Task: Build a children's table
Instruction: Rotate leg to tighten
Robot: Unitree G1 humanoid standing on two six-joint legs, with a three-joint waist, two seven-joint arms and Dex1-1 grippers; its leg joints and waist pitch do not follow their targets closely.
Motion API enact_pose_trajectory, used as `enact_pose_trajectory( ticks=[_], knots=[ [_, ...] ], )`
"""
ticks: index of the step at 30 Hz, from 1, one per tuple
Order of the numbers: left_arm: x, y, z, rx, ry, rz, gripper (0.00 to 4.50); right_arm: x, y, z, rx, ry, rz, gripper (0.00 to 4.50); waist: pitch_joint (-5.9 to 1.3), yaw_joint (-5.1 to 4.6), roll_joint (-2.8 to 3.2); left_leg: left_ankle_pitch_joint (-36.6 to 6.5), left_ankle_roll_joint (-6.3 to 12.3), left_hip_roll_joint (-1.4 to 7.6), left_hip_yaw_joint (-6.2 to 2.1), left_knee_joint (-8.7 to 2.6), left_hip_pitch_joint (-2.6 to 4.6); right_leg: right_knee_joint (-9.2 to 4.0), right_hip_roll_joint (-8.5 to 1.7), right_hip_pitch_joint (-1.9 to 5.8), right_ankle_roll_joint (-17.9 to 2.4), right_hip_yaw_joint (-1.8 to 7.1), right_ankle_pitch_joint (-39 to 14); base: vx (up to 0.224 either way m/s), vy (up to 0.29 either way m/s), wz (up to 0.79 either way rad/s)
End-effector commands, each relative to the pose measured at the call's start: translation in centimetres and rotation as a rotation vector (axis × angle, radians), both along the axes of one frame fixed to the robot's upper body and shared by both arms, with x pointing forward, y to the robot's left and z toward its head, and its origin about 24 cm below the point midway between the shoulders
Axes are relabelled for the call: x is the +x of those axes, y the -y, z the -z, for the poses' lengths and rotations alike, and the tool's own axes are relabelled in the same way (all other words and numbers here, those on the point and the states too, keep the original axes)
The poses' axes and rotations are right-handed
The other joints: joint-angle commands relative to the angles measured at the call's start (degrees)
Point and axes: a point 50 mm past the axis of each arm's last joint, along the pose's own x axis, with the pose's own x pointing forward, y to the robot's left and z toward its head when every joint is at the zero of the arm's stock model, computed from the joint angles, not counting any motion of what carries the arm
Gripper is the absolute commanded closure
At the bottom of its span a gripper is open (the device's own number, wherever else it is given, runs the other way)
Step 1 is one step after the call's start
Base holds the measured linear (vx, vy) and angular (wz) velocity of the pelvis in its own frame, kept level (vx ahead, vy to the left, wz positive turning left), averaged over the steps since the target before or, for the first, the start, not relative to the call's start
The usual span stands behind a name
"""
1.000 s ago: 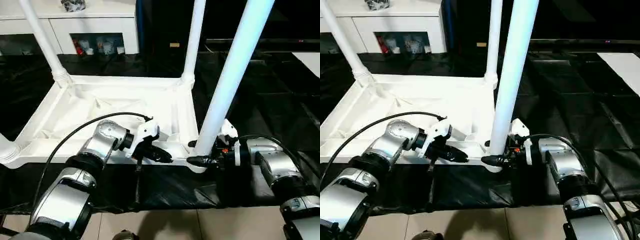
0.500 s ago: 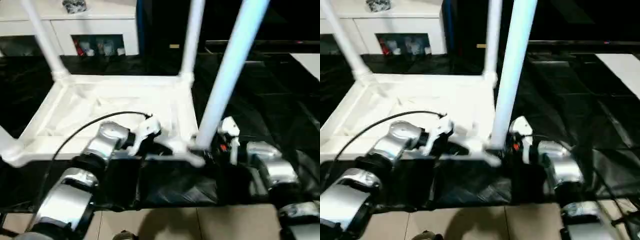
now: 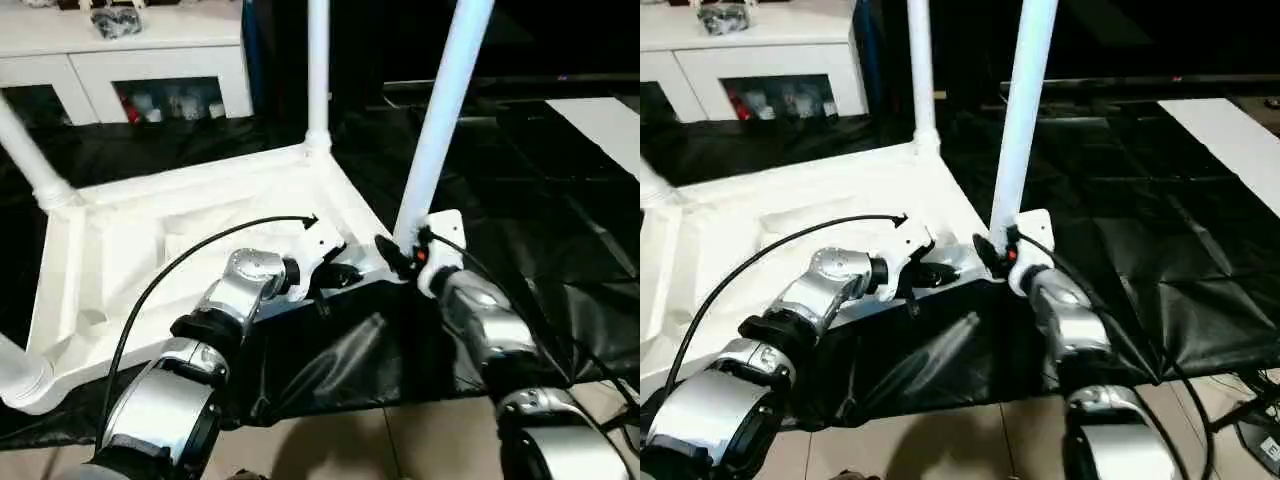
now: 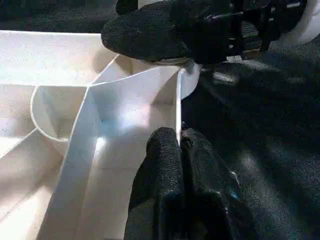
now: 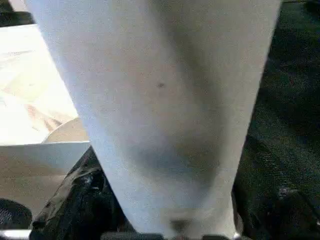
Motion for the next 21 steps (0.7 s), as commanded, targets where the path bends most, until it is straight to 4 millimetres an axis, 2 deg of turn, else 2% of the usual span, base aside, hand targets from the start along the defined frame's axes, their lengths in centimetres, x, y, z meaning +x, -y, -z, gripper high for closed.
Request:
enact_pose_trajectory(
  ticks=[1, 2, 5, 6, 7, 9, 10, 12, 13, 15, 17, 18, 21],
  knots=[
    [-0.7, 3.5, -0.9, -0.045, 0.026, 0.131, 4.5, -0.7, -3.9, 1.1, -0.019, -0.056, -0.13, 1.4, -2.91, -0.08, -0.22, -23.02, -0.12, 1.19, -1.19, -4.49, 1.37, -5.42, -2.61, 1.36, -10.03, 1.3, -21.68, 0.0, 0.0, 0.0],
    [-0.7, 3.3, -1.1, -0.05, 0.033, 0.145, 4.5, -0.5, -3.4, 0.9, -0.025, -0.042, -0.134, 1.21, -2.97, -0.1, -0.25, -22.83, -0.01, 1.22, -1.16, -4.47, 1.38, -5.37, -2.61, 1.37, -10.24, 1.34, -20.99, 0.0, 0.0, 0.0],
    [-0.7, 2.7, -1.2, -0.05, 0.04, 0.178, 4.5, -0.6, -2.5, 0.7, -0.024, -0.023, -0.181, 1.06, -3.14, -0.02, -0.24, -21.5, 0.62, 1.25, -1.05, -4.34, 1.19, -5.06, -2.61, 1.59, -11.06, 1.43, -17.64, 0.0, 0.0, 0.0],
    [-0.7, 2.6, -1.2, -0.05, 0.041, 0.183, 4.5, -0.6, -2.4, 0.6, -0.022, -0.02, -0.188, 0.82, -3.14, -0.06, -1.38, -20.71, 1.18, 1.24, -0.92, -4.31, 0.98, -5.05, -2.53, 1.77, -11.16, 1.39, -16.88, 0.0, 0.0, 0.0],
    [-0.8, 2.0, -1.3, -0.05, 0.04, 0.216, 4.5, -0.7, -1.6, 0.4, -0.023, -0.009, -0.247, 0.82, -3.3, 0.29, -0.82, -18.07, 2.2, 1.31, -0.92, -4.12, 0.82, -4.52, -2.76, 2.05, -11.99, 1.43, -14.04, 0.0, 0.0, 0.0],
    [-0.9, 1.4, -1.5, -0.052, 0.037, 0.25, 4.5, -0.9, -0.8, 0.3, -0.048, 0.0, -0.299, 0.64, -3.44, 0.52, -0.95, -15.28, 3.32, 1.36, -0.78, -3.85, 0.55, -4.01, -2.57, 2.38, -13.02, 1.29, -9.76, 0.0, 0.0, 0.0],
    [-0.9, 1.1, -1.5, -0.049, 0.033, 0.267, 4.5, -1.0, -0.4, 0.3, -0.065, -0.002, -0.323, 0.5, -3.61, 0.64, -0.98, -12.74, 4.19, 1.38, -0.58, -3.5, 0.44, -3.49, -2.49, 2.47, -14.04, 1.27, -5.63, 0.0, 0.0, 0.0],
    [-1.0, 0.7, -1.5, -0.044, 0.029, 0.285, 4.5, -1.1, 0.1, 0.3, -0.08, -0.006, -0.352, 0.5, -3.83, 0.84, -0.96, -10.39, 5.31, 1.34, -0.47, -3.14, 0.43, -2.99, -2.42, 2.63, -15.25, 1.18, -1.57, 0.0, 0.0, 0.0],
    [-1.1, 0.1, -1.5, -0.035, 0.019, 0.312, 4.5, -1.4, 0.7, 0.2, -0.081, -0.009, -0.411, 0.5, -3.8, 1.06, -0.77, -9.12, 6.67, 1.31, -0.31, -2.9, 0.48, -2.75, -2.39, 2.59, -16.38, 1.09, 1.04, 0.0, 0.0, 0.0],
    [-1.1, -0.2, -1.4, -0.031, 0.013, 0.327, 4.5, -1.5, 1.0, 0.1, -0.076, -0.01, -0.444, 0.5, -3.76, 1.3, -0.89, -9.51, 7.28, 1.35, -0.23, -2.81, 0.53, -2.76, -2.49, 2.67, -16.83, 1.07, 0.9, 0.0, 0.0, 0.0],
    [-1.2, -1.1, -1.5, -0.017, -0.001, 0.359, 4.5, -2.1, 1.6, -0.4, -0.058, -0.014, -0.577, 0.5, -3.65, 1.53, -0.7, -10.82, 7.05, 1.47, -0.28, -2.93, 0.71, -3.0, -2.47, 2.65, -16.77, 1.01, -1.31, 0.0, 0.0, 0.0],
    [-1.2, -1.6, -1.6, -0.009, -0.01, 0.377, 4.5, -2.4, 1.9, -0.7, -0.045, -0.021, -0.65, 0.5, -3.59, 1.81, -0.79, -11.52, 6.86, 1.57, -0.28, -3.0, 0.81, -3.1, -2.44, 2.63, -16.7, 1.07, -2.65, 0.0, 0.0, 0.0],
    [-1.2, -2.1, -1.7, -0.006, -0.021, 0.401, 4.5, -2.7, 2.2, -0.9, -0.04, -0.039, -0.712, 0.5, -3.5, 2.44, -0.7, -12.98, 5.83, 1.81, -0.3, -3.22, 1.15, -3.2, -2.48, 2.37, -16.69, 1.14, -4.62, 0.0, 0.0, 0.0]
  ],
)
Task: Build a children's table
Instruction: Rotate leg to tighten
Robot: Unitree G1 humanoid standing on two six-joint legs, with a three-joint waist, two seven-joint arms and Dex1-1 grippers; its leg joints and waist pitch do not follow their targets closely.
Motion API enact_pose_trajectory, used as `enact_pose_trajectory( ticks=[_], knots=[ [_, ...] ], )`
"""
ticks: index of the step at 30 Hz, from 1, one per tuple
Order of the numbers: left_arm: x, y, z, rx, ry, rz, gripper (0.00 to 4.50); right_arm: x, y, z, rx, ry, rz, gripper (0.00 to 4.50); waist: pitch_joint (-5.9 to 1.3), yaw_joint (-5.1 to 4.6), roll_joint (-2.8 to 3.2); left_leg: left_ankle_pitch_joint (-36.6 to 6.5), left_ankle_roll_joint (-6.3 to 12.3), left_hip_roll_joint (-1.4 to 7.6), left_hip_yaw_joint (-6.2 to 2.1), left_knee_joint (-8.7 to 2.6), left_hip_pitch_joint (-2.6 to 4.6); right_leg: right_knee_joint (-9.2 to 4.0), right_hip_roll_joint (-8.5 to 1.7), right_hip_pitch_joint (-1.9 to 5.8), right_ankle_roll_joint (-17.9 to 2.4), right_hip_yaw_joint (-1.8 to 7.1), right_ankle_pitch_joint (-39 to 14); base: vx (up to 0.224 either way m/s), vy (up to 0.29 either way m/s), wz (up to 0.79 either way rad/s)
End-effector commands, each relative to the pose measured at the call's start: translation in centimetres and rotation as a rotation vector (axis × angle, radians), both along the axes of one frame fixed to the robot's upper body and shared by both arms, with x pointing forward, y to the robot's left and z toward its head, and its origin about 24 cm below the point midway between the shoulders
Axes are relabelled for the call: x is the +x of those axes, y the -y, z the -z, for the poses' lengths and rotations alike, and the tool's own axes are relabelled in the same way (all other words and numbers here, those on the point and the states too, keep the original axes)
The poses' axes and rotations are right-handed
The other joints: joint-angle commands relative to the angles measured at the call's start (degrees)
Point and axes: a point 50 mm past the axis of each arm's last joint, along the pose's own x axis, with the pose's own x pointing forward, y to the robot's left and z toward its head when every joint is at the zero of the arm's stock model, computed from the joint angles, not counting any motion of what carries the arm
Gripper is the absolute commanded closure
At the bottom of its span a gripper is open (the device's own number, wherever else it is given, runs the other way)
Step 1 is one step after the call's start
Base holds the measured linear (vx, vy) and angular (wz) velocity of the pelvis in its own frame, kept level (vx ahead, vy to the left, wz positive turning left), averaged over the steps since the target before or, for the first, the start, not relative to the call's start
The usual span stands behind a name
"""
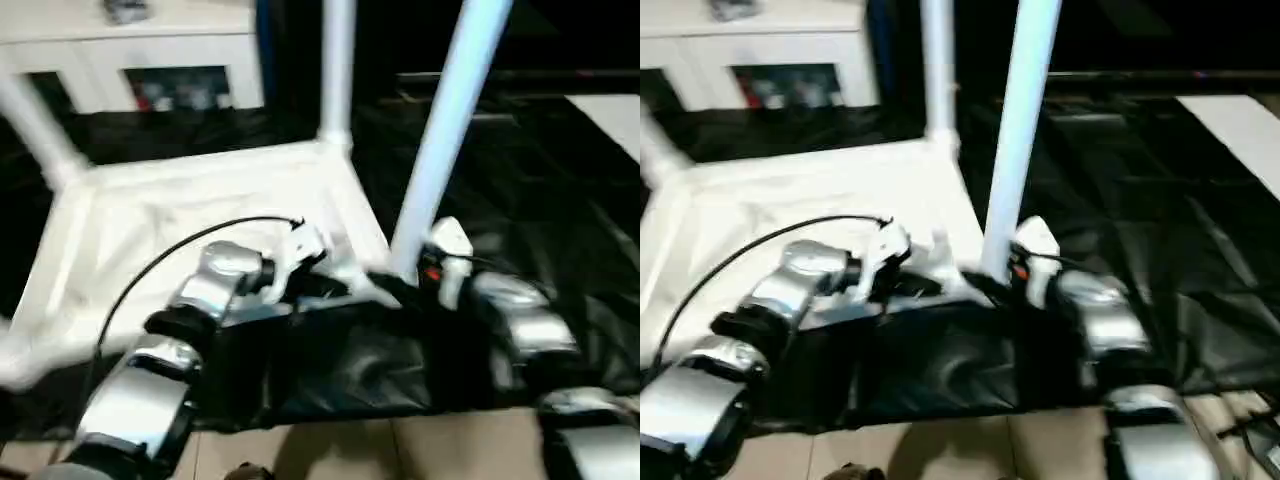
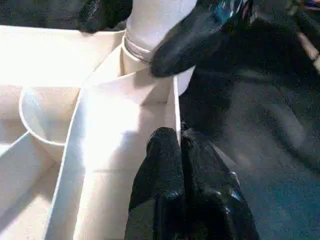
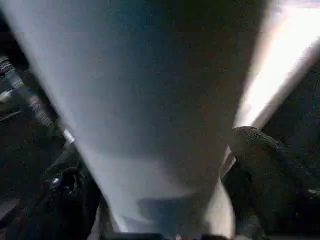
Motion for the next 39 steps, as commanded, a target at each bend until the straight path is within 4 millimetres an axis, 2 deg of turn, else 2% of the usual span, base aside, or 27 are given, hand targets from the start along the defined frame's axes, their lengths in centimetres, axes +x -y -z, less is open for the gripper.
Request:
enact_pose_trajectory(
  ticks=[1, 2, 4, 6, 10, 11, 13, 15, 19, 25, 29, 30, 31, 32, 34, 35, 38, 39],
  knots=[
    [-0.3, 1.1, -0.8, -0.016, 0.021, 0.115, 4.5, -0.7, -0.8, 0.3, 0.01, -0.047, -0.114, 0.5, -3.64, 0.01, -0.34, -13.4, 5.52, 1.68, -0.42, -3.29, 1.61, -3.28, -2.58, 2.66, -16.66, 1.38, -5.16, 0.0, 0.0, 0.0],
    [-0.3, 0.8, -0.9, -0.013, 0.018, 0.126, 4.5, -1.0, -0.7, 0.3, 0.007, -0.064, -0.157, 0.5, -3.6, 0.0, -0.41, -14.52, 4.78, 1.66, -0.5, -3.41, 1.6, -3.41, -2.64, 2.74, -16.42, 1.35, -6.88, 0.0, 0.0, 0.0],
    [-0.4, 0.4, -1.0, -0.002, 0.007, 0.154, 4.5, -1.5, -0.6, 0.3, -0.002, -0.104, -0.248, 0.64, -3.59, 0.11, -0.53, -14.97, 4.54, 1.66, -0.51, -3.42, 1.67, -3.49, -2.61, 2.73, -16.2, 1.4, -7.59, 0.0, 0.0, 0.0],
    [-0.4, 0.2, -1.0, 0.003, 0.002, 0.17, 4.5, -1.8, -0.5, 0.3, -0.007, -0.12, -0.287, 0.64, -3.62, 0.18, -0.58, -14.57, 4.42, 1.69, -0.55, -3.44, 1.57, -3.41, -2.75, 2.75, -16.15, 1.43, -7.4, 0.0, 0.0, 0.0],
    [-0.6, 0.0, -1.0, 0.008, -0.015, 0.205, 4.5, -2.2, -0.7, 0.4, -0.023, -0.15, -0.355, 1.02, -3.74, 0.47, -0.61, -13.18, 4.44, 1.66, -0.53, -3.31, 1.58, -3.28, -2.85, 2.78, -16.34, 1.43, -6.67, 0.0, 0.0, 0.0],
    [-0.6, 0.0, -1.0, 0.01, -0.017, 0.21, 4.5, -2.3, -0.7, 0.4, -0.027, -0.154, -0.367, 1.02, -3.72, 0.51, -0.56, -12.93, 4.47, 1.66, -0.55, -3.32, 1.56, -3.25, -2.82, 2.78, -16.38, 1.42, -6.39, 0.0, 0.0, 0.0],
    [-0.7, 0.0, -1.0, 0.01, -0.019, 0.215, 4.5, -2.4, -0.8, 0.4, -0.028, -0.161, -0.378, 1.38, -3.8, 0.67, -0.58, -12.34, 4.72, 1.65, -0.54, -3.23, 1.57, -3.08, -2.8, 2.78, -16.55, 1.42, -5.07, 0.0, 0.0, 0.0],
    [-0.7, 0.0, -1.1, 0.01, -0.02, 0.22, 4.5, -2.5, -0.9, 0.4, -0.02, -0.174, -0.392, 1.42, -3.82, 0.8, -0.55, -12.07, 4.81, 1.63, -0.51, -3.19, 1.58, -3.07, -2.81, 2.8, -16.68, 1.4, -4.77, 0.0, 0.0, 0.0],
    [-0.7, 0.0, -1.1, 0.011, -0.025, 0.228, 4.5, -2.7, -1.0, 0.5, -0.016, -0.187, -0.414, 1.79, -3.85, 0.96, -0.48, -12.22, 4.58, 1.62, -0.55, -3.2, 1.64, -3.08, -2.78, 2.83, -16.61, 1.37, -4.84, 0.0, 0.0, 0.0],
    [-0.7, 0.1, -1.0, 0.005, -0.036, 0.222, 4.5, -3.0, -1.2, 0.6, 0.012, -0.204, -0.412, 1.93, -3.89, 0.96, -0.38, -12.7, 4.15, 1.62, -0.58, -3.23, 1.68, -3.05, -2.78, 2.83, -16.6, 1.36, -4.93, 0.0, 0.0, 0.0],
    [-0.4, 0.5, -0.7, -0.01, -0.027, 0.133, 4.5, -2.9, -1.6, 0.7, 0.078, -0.182, -0.31, 1.93, -3.86, 1.2, -0.47, -12.35, 4.25, 1.7, -0.54, -3.23, 1.78, -3.05, -2.76, 2.77, -16.42, 1.43, -4.36, 0.0, 0.0, 0.0],
    [-0.3, 0.9, -0.7, -0.019, -0.022, 0.101, 4.5, -2.8, -1.7, 0.8, 0.104, -0.174, -0.247, 1.94, -3.81, 1.19, -0.43, -12.8, 3.98, 1.68, -0.59, -3.32, 1.73, -3.12, -2.84, 2.75, -16.26, 1.39, -5.56, 0.0, 0.0, 0.0],
    [-0.1, 1.5, -0.6, -0.028, -0.016, 0.065, 4.5, -2.5, -1.9, 1.0, 0.119, -0.151, -0.154, 1.94, -3.62, 1.21, -0.65, -13.94, 3.37, 1.71, -0.53, -3.46, 1.84, -3.42, -2.87, 2.6, -15.77, 1.44, -7.81, 0.0, 0.0, 0.0],
    [-0.1, 1.6, -0.6, -0.029, -0.016, 0.06, 4.5, -2.4, -1.9, 1.0, 0.119, -0.146, -0.141, 1.94, -3.46, 1.2, -0.54, -14.86, 2.9, 1.76, -0.53, -3.59, 1.91, -3.58, -2.93, 2.46, -15.51, 1.47, -9.5, 0.0, 0.0, 0.0],
    [0.0, 2.8, -0.5, -0.044, -0.005, 0.001, 4.5, -1.8, -2.4, 1.7, 0.125, -0.14, 0.025, 1.95, -3.21, 0.73, -0.59, -17.89, 0.77, 1.58, -0.81, -4.0, 2.03, -4.37, -3.2, 2.4, -13.12, 1.49, -17.78, 0.0, 0.0, 0.0],
    [0.1, 3.5, -0.4, -0.057, -0.004, -0.025, 4.5, -1.5, -2.6, 2.0, 0.117, -0.132, 0.099, 1.97, -3.19, 0.55, -0.71, -18.33, 0.14, 1.5, -0.91, -4.06, 2.07, -4.67, -3.27, 2.34, -11.93, 1.5, -20.29, 0.0, 0.0, 0.0],
    [0.0, 5.4, 0.0, -0.071, -0.002, -0.087, 4.5, -0.6, -3.3, 3.0, 0.097, -0.155, 0.291, 1.98, -3.05, -0.39, -0.65, -19.64, -0.8, 1.35, -1.23, -4.34, 1.96, -5.0, -3.18, 2.12, -10.76, 1.45, -22.74, 0.0, 0.0, 0.0],
    [0.0, 5.9, 0.1, -0.069, 0.004, -0.108, 4.5, -0.4, -3.7, 3.1, 0.098, -0.153, 0.337, 1.98, -3.06, -0.78, 0.48, -20.24, -1.22, 1.21, -1.42, -4.38, 1.89, -5.0, -3.2, 2.17, -10.37, 1.44, -23.03, 0.0, 0.0, 0.0]
  ],
)
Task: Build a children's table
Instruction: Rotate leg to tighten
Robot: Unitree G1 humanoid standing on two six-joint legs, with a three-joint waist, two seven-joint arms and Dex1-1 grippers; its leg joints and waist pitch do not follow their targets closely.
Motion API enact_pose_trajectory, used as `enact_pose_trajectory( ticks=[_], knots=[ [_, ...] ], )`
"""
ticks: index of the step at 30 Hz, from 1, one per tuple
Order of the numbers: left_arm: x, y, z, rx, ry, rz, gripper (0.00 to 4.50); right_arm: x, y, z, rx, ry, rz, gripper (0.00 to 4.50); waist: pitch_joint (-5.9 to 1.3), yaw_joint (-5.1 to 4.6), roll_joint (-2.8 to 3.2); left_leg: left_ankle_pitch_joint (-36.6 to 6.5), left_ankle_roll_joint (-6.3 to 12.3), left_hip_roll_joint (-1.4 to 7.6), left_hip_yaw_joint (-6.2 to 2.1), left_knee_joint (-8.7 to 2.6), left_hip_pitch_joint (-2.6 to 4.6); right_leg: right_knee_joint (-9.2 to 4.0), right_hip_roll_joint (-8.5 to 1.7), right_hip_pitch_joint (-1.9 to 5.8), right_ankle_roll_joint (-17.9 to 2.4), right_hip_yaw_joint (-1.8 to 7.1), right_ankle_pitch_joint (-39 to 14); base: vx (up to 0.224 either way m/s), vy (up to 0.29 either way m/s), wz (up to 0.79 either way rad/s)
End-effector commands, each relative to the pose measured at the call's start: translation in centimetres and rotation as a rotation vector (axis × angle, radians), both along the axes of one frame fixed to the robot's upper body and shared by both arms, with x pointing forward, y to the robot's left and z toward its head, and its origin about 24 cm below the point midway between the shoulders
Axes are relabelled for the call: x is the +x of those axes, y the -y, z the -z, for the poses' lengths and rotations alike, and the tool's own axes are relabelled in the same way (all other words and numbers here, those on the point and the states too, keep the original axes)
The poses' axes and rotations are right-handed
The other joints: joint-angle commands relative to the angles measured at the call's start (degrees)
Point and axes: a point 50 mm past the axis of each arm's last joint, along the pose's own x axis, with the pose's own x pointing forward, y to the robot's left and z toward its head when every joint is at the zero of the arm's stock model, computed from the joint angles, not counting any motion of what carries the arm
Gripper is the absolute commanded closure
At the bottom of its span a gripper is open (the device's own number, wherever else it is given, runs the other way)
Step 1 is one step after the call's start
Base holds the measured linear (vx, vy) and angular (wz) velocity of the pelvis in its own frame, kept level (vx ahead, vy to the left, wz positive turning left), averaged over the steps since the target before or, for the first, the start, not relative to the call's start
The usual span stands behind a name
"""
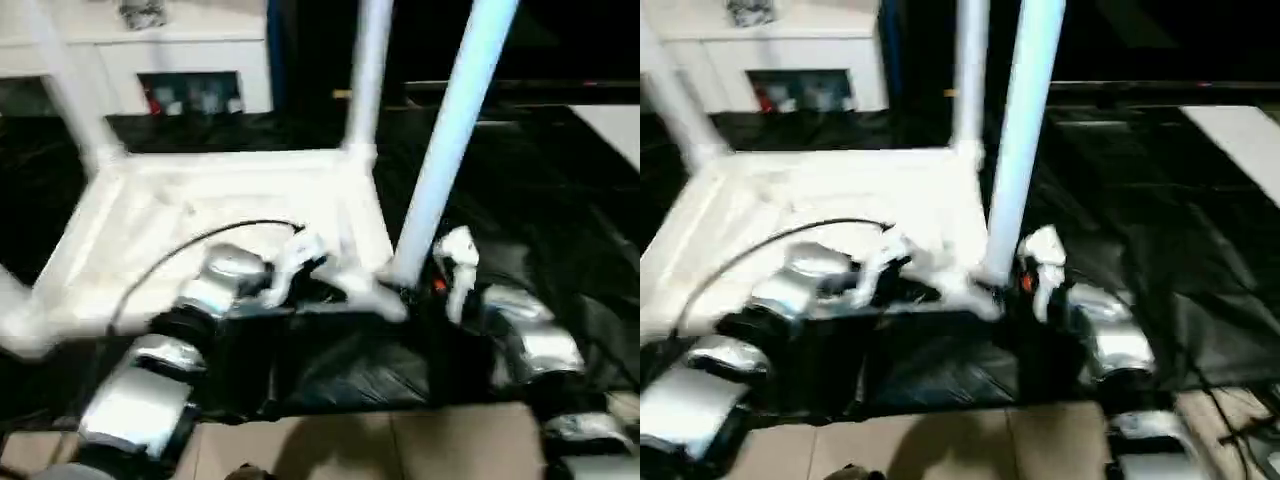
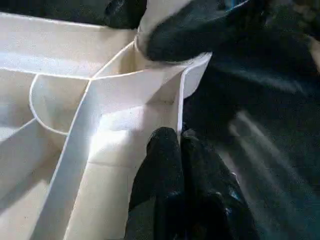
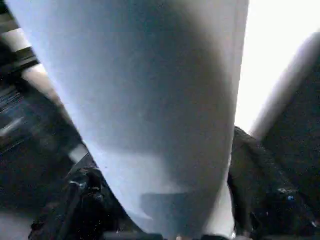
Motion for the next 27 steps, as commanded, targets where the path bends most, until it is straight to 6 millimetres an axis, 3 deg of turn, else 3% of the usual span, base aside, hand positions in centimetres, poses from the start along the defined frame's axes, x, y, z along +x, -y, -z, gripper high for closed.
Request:
enact_pose_trajectory(
  ticks=[1, 3, 4, 6, 9, 10, 11, 14, 18, 22, 23, 24, 27],
  knots=[
    [-0.3, 4.0, -0.6, -0.053, 0.024, 0.025, 4.5, -0.2, -3.5, 2.0, 0.019, -0.102, 0.038, 1.98, -3.06, -0.65, -0.05, -20.76, -1.24, 1.2, -1.38, -4.59, 1.22, -5.19, -2.88, 1.94, -9.96, 1.21, -22.52, 0.0, 0.0, 0.0],
    [-0.3, 4.3, -0.5, -0.05, 0.029, 0.008, 4.5, -0.1, -3.9, 2.0, 0.025, -0.104, 0.076, 1.98, -3.04, -1.05, -0.13, -21.93, -0.79, 1.08, -1.22, -4.47, 1.59, -5.54, -2.78, 1.5, -10.0, 1.32, -22.55, 0.0, 0.0, 0.0],
    [-0.3, 5.1, -0.3, -0.038, 0.048, -0.019, 4.5, 0.5, -4.9, 2.1, 0.022, -0.12, 0.175, 1.98, -2.99, -1.47, 0.14, -22.5, -0.83, 1.03, -1.28, -4.46, 1.51, -5.54, -2.76, 1.42, -10.17, 1.34, -22.67, 0.0, 0.0, 0.0],
    [-0.4, 5.4, -0.3, -0.04, 0.065, -0.029, 4.5, 0.8, -5.8, 2.0, 0.019, -0.12, 0.218, 1.98, -2.94, -1.75, -0.09, -23.28, -0.83, 0.9, -1.37, -4.55, 1.46, -5.75, -2.71, 1.45, -9.46, 1.14, -24.65, 0.0, 0.0, 0.0],
    [-0.6, 5.3, -0.3, -0.038, 0.078, -0.006, 4.5, 1.0, -6.4, 1.7, -0.004, -0.087, 0.208, 1.98, -2.83, -2.0, -0.01, -24.93, -0.49, 0.92, -1.47, -4.57, 1.66, -6.13, -2.72, 1.16, -8.56, 1.13, -26.85, 0.0, 0.0, 0.0],
    [-0.6, 5.0, -0.2, -0.034, 0.084, 0.001, 4.5, 1.0, -6.5, 1.5, -0.063, -0.029, 0.168, 1.63, -2.85, -2.06, -0.07, -25.23, -0.45, 0.95, -1.48, -4.6, 1.66, -6.16, -2.67, 1.11, -8.5, 1.13, -26.77, 0.0, 0.0, 0.0],
    [-0.6, 5.0, -0.2, -0.034, 0.084, 0.001, 4.5, 1.0, -6.5, 1.5, -0.063, -0.029, 0.168, 1.63, -2.86, -2.11, -0.03, -25.24, -0.55, 0.97, -1.53, -4.64, 1.56, -6.08, -2.66, 1.14, -8.55, 1.13, -26.38, 0.0, 0.0, 0.0],
    [-0.7, 4.0, 0.0, -0.01, 0.101, 0.043, 4.5, 0.8, -5.8, 1.2, -0.08, 0.023, 0.11, 1.26, -3.19, -2.13, -0.14, -23.19, 0.15, 1.11, -1.4, -4.66, 1.34, -5.63, -2.6, 1.41, -9.56, 1.33, -21.53, 0.0, 0.0, 0.0],
    [-0.6, 2.8, -0.2, -0.007, 0.096, 0.076, 4.5, 0.6, -4.3, 1.1, -0.079, 0.047, 0.032, 0.89, -3.43, -1.89, -0.18, -18.99, 2.26, 1.13, -0.91, -4.18, 1.02, -4.79, -2.55, 1.91, -12.51, 1.44, -13.22, 0.0, 0.0, 0.0],
    [-0.8, 1.6, -0.3, -0.003, 0.083, 0.155, 4.5, -0.2, -3.0, 1.0, -0.099, 0.039, -0.135, 0.48, -3.77, -1.28, 0.41, -14.53, 4.13, 1.3, -0.63, -3.65, 0.76, -3.76, -2.19, 2.58, -15.06, 1.09, -4.15, 0.0, 0.0, 0.0],
    [-0.9, 1.3, -0.4, 0.0, 0.082, 0.17, 4.5, -0.4, -2.7, 1.1, -0.122, 0.034, -0.184, 0.42, -3.83, -1.15, 0.77, -14.38, 4.27, 1.31, -0.63, -3.55, 0.86, -3.58, -2.2, 2.58, -15.59, 1.06, -3.06, 0.0, 0.0, 0.0],
    [-0.9, 1.1, -0.4, 0.001, 0.081, 0.178, 4.5, -0.5, -2.6, 1.1, -0.138, 0.03, -0.215, 0.42, -3.79, -1.07, 0.5, -14.16, 4.66, 1.28, -0.53, -3.47, 0.83, -3.52, -2.23, 2.69, -16.23, 1.05, -1.98, 0.0, 0.0, 0.0],
    [-0.8, 0.6, -0.7, -0.01, 0.069, 0.199, 4.5, -1.0, -1.9, 1.1, -0.165, 0.012, -0.316, 0.34, -3.65, -0.86, 0.59, -15.35, 4.46, 1.38, -0.51, -3.55, 1.0, -3.68, -2.33, 2.67, -16.36, 1.03, -4.11, 0.0, 0.0, 0.0]
  ],
)
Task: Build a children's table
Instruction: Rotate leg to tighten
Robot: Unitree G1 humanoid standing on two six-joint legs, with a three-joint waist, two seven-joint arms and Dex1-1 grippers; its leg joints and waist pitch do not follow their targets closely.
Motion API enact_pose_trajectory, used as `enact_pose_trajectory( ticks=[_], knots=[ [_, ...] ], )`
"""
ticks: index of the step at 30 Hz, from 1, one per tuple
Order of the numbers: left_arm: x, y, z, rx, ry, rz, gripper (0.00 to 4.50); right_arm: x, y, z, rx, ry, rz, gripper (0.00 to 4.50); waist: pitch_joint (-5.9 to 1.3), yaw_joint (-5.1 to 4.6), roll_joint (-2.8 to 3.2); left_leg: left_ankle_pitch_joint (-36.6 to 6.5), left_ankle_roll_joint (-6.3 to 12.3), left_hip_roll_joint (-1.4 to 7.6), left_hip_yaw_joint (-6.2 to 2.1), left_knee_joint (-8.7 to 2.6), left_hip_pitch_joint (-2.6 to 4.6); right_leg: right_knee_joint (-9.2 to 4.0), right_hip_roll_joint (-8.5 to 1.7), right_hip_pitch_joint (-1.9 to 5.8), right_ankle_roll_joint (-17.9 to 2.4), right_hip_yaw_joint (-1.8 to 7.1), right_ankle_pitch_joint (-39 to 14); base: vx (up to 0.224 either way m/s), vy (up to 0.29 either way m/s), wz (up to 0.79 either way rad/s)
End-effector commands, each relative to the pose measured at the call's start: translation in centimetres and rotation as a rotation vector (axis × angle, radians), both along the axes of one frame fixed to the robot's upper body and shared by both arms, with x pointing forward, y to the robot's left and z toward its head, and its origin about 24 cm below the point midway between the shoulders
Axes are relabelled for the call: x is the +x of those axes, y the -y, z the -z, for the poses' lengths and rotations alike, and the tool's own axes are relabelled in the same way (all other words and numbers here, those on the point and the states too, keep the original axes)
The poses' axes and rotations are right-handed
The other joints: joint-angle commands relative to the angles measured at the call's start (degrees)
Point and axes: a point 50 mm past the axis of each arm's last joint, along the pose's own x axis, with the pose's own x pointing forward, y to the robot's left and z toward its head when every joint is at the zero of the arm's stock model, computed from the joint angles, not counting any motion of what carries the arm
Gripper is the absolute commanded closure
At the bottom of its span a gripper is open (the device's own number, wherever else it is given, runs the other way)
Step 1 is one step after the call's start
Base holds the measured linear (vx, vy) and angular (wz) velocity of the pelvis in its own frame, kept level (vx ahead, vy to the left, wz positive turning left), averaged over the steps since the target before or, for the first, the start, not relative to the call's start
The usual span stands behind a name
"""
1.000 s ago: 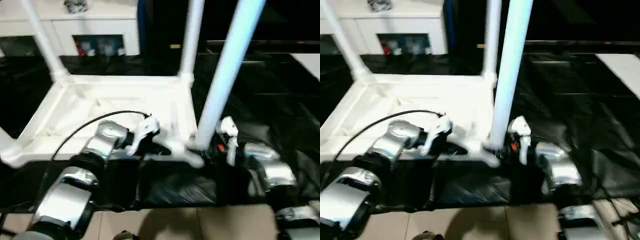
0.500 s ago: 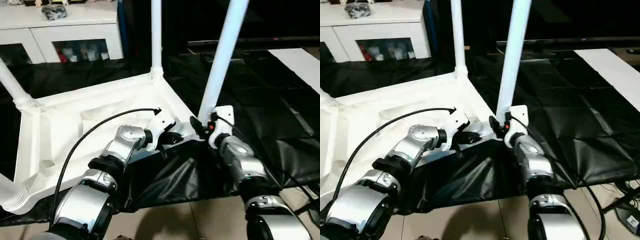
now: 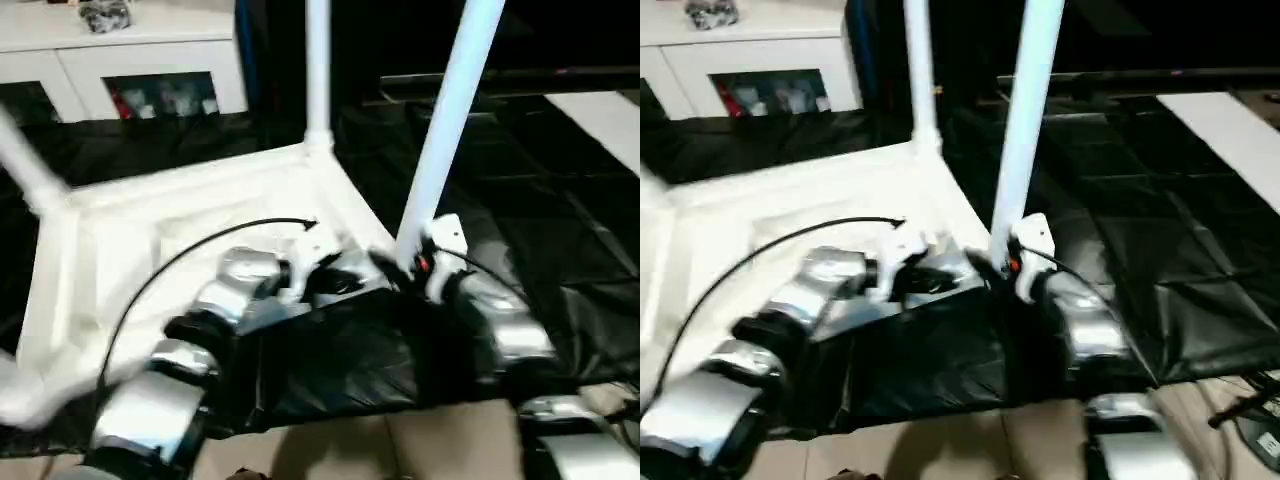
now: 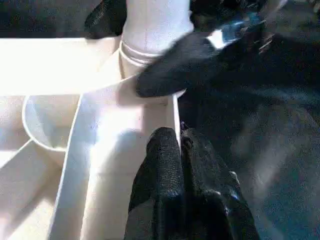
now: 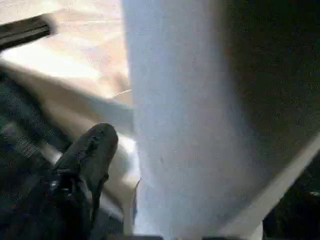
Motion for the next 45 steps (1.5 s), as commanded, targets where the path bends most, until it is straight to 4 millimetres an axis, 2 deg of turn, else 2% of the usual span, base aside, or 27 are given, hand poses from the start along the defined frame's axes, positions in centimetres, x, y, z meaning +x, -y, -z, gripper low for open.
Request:
enact_pose_trajectory(
  ticks=[1, 4, 5, 9, 10, 12, 17, 21, 28, 34, 36, 37, 38, 39, 40, 41, 42, 43, 44, 45],
  knots=[
    [-0.8, 1.3, -0.4, -0.008, -0.008, 0.163, 4.5, -1.5, -0.9, 1.4, -0.033, -0.109, -0.188, 0.34, -3.53, 0.23, -0.43, -16.08, 4.31, 1.28, -0.4, -3.33, 1.19, -3.72, -2.48, 2.87, -16.04, 1.27, -7.16, 0.0, 0.0, 0.0],
    [-0.9, 0.8, -0.5, 0.003, -0.018, 0.199, 4.5, -1.9, -0.7, 1.2, -0.027, -0.136, -0.258, 0.34, -3.48, 0.33, -0.28, -16.47, 4.01, 1.41, -0.5, -3.44, 1.21, -3.79, -2.55, 2.8, -15.78, 1.36, -9.1, 0.0, 0.0, 0.0],
    [-1.0, 0.4, -0.5, 0.012, -0.025, 0.22, 4.5, -2.1, -0.6, 1.1, -0.022, -0.155, -0.311, 0.34, -3.38, 0.36, -0.61, -16.79, 3.85, 1.52, -0.5, -3.57, 1.19, -3.84, -2.56, 2.72, -15.73, 1.39, -9.58, 0.0, 0.0, 0.0],
    [-1.1, -0.3, -0.9, 0.015, -0.047, 0.266, 4.5, -2.9, -0.6, 1.0, -0.017, -0.208, -0.45, 0.34, -3.43, 0.85, -0.55, -16.46, 4.24, 1.56, -0.47, -3.43, 1.31, -3.8, -2.73, 2.59, -15.99, 1.49, -9.92, 0.0, 0.0, 0.0],
    [-1.1, -0.4, -1.0, 0.015, -0.051, 0.276, 4.5, -2.9, -0.6, 0.9, -0.015, -0.216, -0.465, 0.34, -3.43, 0.94, -0.88, -16.21, 4.3, 1.56, -0.46, -3.43, 1.25, -3.76, -2.76, 2.68, -16.0, 1.49, -9.85, 0.0, 0.0, 0.0],
    [-1.2, -0.5, -1.1, 0.012, -0.052, 0.288, 4.5, -3.0, -0.6, 0.9, -0.011, -0.236, -0.489, 0.34, -3.42, 1.48, -0.59, -15.99, 3.96, 1.71, -0.5, -3.51, 1.43, -3.71, -2.83, 2.46, -15.88, 1.52, -10.49, 0.0, 0.0, 0.0],
    [-1.3, -0.9, -1.1, 0.025, -0.071, 0.326, 4.5, -3.2, -0.6, 0.8, -0.004, -0.276, -0.547, 0.93, -3.47, 1.61, -0.61, -15.61, 3.47, 1.6, -0.53, -3.54, 1.38, -3.6, -2.82, 2.54, -15.81, 1.52, -9.99, 0.0, 0.0, 0.0],
    [-1.4, -1.1, -1.1, 0.031, -0.077, 0.335, 4.5, -3.4, -0.6, 0.7, -0.006, -0.29, -0.575, 1.11, -3.53, 1.71, -0.66, -14.84, 3.74, 1.59, -0.52, -3.45, 1.37, -3.47, -2.82, 2.59, -16.08, 1.48, -8.78, 0.0, 0.0, 0.0],
    [-1.3, -1.1, -1.1, 0.022, -0.084, 0.33, 4.5, -3.4, -0.7, 0.6, 0.005, -0.295, -0.583, 1.79, -3.55, 2.02, -0.62, -15.05, 3.35, 1.61, -0.53, -3.45, 1.43, -3.53, -2.9, 2.56, -15.81, 1.49, -9.88, 0.0, 0.0, 0.0],
    [-1.3, -1.2, -1.0, 0.019, -0.087, 0.322, 4.5, -3.4, -0.8, 0.5, 0.02, -0.293, -0.573, 1.92, -3.56, 2.0, -0.64, -14.91, 3.26, 1.59, -0.54, -3.43, 1.41, -3.52, -2.87, 2.56, -15.57, 1.51, -10.06, 0.0, 0.0, 0.0],
    [-1.2, -1.2, -0.9, 0.016, -0.085, 0.287, 4.5, -3.2, -0.9, 0.5, 0.047, -0.266, -0.52, 1.92, -3.56, 2.04, -0.85, -14.64, 3.42, 1.55, -0.53, -3.4, 1.34, -3.5, -2.89, 2.62, -15.58, 1.48, -9.88, 0.0, 0.0, 0.0],
    [-1.2, -1.2, -0.9, 0.016, -0.085, 0.287, 4.5, -3.2, -0.9, 0.5, 0.047, -0.266, -0.52, 1.93, -3.52, 2.08, -0.77, -14.66, 3.44, 1.58, -0.55, -3.43, 1.36, -3.52, -2.9, 2.55, -15.42, 1.49, -10.25, 0.0, 0.0, 0.0],
    [-1.0, -1.0, -0.8, 0.012, -0.083, 0.241, 4.5, -2.8, -1.0, 0.7, 0.055, -0.239, -0.43, 1.93, -3.54, 2.07, -0.8, -14.64, 3.36, 1.59, -0.54, -3.44, 1.35, -3.53, -2.91, 2.53, -15.33, 1.5, -10.43, 0.0, 0.0, 0.0],
    [-0.8, -0.7, -0.6, 0.006, -0.078, 0.197, 4.5, -2.3, -1.1, 0.9, 0.06, -0.202, -0.332, 1.93, -3.39, 2.03, -0.79, -14.94, 2.8, 1.65, -0.55, -3.54, 1.38, -3.61, -2.99, 2.37, -15.07, 1.55, -11.45, 0.0, 0.0, 0.0],
    [-0.8, -0.7, -0.6, 0.006, -0.078, 0.197, 4.5, -2.3, -1.1, 0.9, 0.06, -0.202, -0.332, 1.96, -3.27, 1.9, -0.77, -16.38, 2.01, 1.52, -0.57, -3.68, 1.5, -3.87, -2.96, 2.26, -14.38, 1.49, -14.4, 0.0, 0.0, 0.0],
    [-0.7, -0.2, -0.5, -0.004, -0.077, 0.165, 4.5, -1.9, -1.2, 1.2, 0.067, -0.189, -0.237, 1.98, -3.23, 1.83, -0.77, -17.29, 1.51, 1.56, -0.6, -3.76, 1.66, -4.15, -3.03, 2.18, -13.67, 1.53, -16.83, 0.0, 0.0, 0.0],
    [-0.7, -0.1, -0.5, -0.007, -0.077, 0.16, 4.5, -1.8, -1.2, 1.2, 0.067, -0.185, -0.218, 2.0, -3.09, 1.73, -0.73, -17.87, 1.23, 1.54, -0.59, -3.84, 1.68, -4.3, -3.01, 2.06, -13.35, 1.57, -18.07, 0.0, 0.0, 0.0],
    [-0.7, 0.5, -0.4, -0.019, -0.078, 0.134, 4.5, -1.4, -1.3, 1.5, 0.066, -0.167, -0.132, 2.0, -3.09, 1.64, -0.53, -18.32, 0.92, 1.49, -0.68, -3.89, 1.65, -4.37, -3.05, 2.11, -13.0, 1.54, -19.11, 0.0, 0.0, 0.0],
    [-0.7, 1.5, -0.3, -0.035, -0.079, 0.11, 4.5, -1.0, -1.6, 1.8, 0.078, -0.168, -0.024, 2.01, -3.01, 1.0, -0.39, -19.58, -0.25, 1.44, -0.84, -4.12, 1.66, -4.67, -3.07, 1.86, -12.15, 1.55, -21.02, 0.0, 0.0, 0.0],
    [-0.6, 2.7, -0.1, -0.048, -0.074, 0.076, 4.5, -0.6, -2.1, 2.2, 0.092, -0.172, 0.077, 2.01, -3.03, 0.84, -0.44, -19.94, -0.54, 1.4, -1.01, -4.18, 1.66, -4.71, -3.08, 1.95, -11.75, 1.49, -21.68, 0.0, 0.0, 0.0]
  ],
)
